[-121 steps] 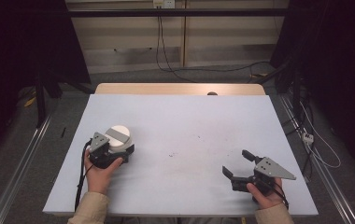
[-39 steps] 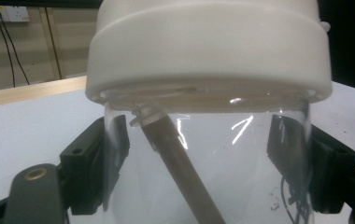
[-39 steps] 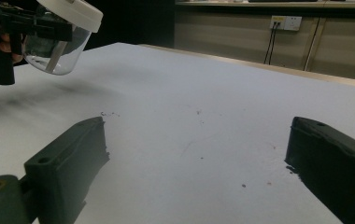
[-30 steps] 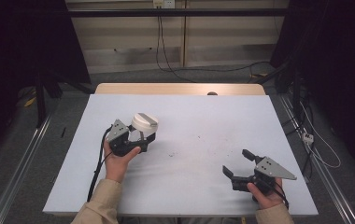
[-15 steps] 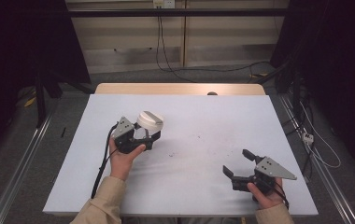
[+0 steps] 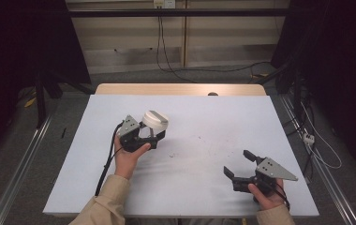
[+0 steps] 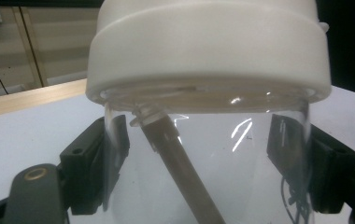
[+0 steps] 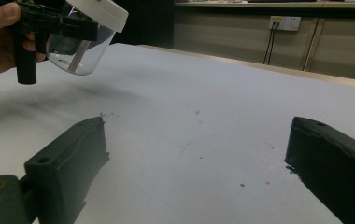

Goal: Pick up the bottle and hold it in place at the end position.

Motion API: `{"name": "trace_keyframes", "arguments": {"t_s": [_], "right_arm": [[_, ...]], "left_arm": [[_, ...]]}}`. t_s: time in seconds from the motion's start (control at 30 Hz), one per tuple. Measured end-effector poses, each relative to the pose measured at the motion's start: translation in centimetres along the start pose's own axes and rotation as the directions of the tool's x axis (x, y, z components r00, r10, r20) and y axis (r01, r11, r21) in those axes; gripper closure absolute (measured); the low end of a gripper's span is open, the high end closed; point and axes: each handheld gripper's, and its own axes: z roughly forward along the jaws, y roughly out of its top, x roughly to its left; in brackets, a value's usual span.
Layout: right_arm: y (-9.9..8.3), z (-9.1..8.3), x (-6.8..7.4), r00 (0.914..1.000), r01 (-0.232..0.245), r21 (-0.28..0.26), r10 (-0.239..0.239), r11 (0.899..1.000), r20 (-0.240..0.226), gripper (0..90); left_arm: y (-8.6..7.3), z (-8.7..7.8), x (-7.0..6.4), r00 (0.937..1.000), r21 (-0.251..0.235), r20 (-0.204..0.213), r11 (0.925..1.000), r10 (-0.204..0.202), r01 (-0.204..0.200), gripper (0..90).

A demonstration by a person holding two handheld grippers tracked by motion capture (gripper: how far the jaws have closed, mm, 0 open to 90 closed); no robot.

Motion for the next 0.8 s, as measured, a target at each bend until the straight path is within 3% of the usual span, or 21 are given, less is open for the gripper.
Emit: {"name": "trace_keyframes", "arguments": {"t_s": [0.17, 0.37, 0.47, 0.8], "right_arm": [[0.0, 0.0, 0.0, 1.0000, 0.000, -0.001, 0.000, 1.000, 0.000, 4.8], [0.0, -0.1, -0.1, 1.0000, -0.002, -0.003, 0.002, 1.000, -0.001, 4.8], [0.0, -0.1, -0.1, 1.0000, -0.002, -0.003, 0.002, 1.000, 0.000, 4.7], [0.0, -0.2, -0.1, 1.0000, -0.002, -0.003, 0.002, 1.000, -0.001, 4.8]], "left_arm": [[0.2, 0.7, -0.2, 0.9998, 0.009, 0.012, 0.9998, 0.016, -0.016, 18.6], [0.3, 1.5, -0.6, 0.9999, 0.002, 0.016, 1.0000, -0.005, 0.005, 18.6], [0.4, 1.9, -0.6, 0.9996, 0.012, 0.022, 0.9998, 0.016, -0.016, 18.6], [1.0, 3.6, -1.1, 0.9992, 0.015, 0.032, 0.9996, 0.025, -0.026, 18.6]]}}
